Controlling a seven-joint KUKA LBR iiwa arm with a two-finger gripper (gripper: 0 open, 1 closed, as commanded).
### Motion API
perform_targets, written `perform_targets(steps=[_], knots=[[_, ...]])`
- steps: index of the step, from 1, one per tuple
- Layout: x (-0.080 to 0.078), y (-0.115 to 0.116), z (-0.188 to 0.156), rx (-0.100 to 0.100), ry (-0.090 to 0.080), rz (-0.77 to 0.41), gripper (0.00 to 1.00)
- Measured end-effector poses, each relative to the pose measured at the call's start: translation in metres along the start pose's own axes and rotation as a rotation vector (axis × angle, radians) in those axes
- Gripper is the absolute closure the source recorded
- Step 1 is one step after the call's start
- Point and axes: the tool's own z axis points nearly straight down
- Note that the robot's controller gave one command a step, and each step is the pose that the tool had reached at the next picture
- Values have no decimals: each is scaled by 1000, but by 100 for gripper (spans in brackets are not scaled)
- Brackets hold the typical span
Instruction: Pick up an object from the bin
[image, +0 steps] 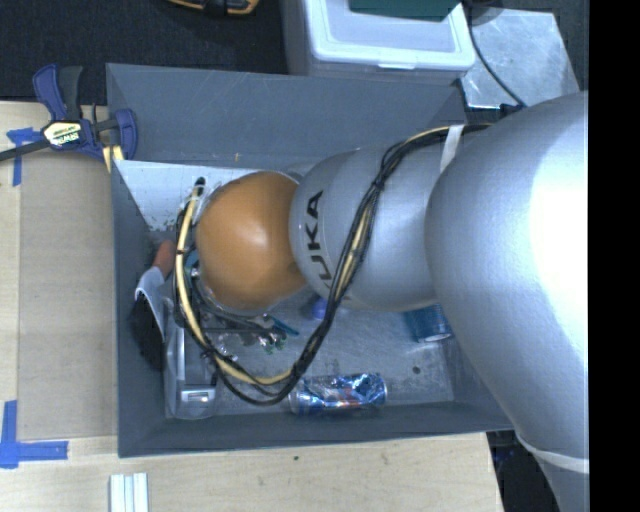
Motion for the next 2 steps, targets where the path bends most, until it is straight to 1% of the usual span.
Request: perform_targets(steps=[1,2], knots=[[9,4,-18,-9,24,-2,0],[-28,-12,-12,11,-9,-596,0]])
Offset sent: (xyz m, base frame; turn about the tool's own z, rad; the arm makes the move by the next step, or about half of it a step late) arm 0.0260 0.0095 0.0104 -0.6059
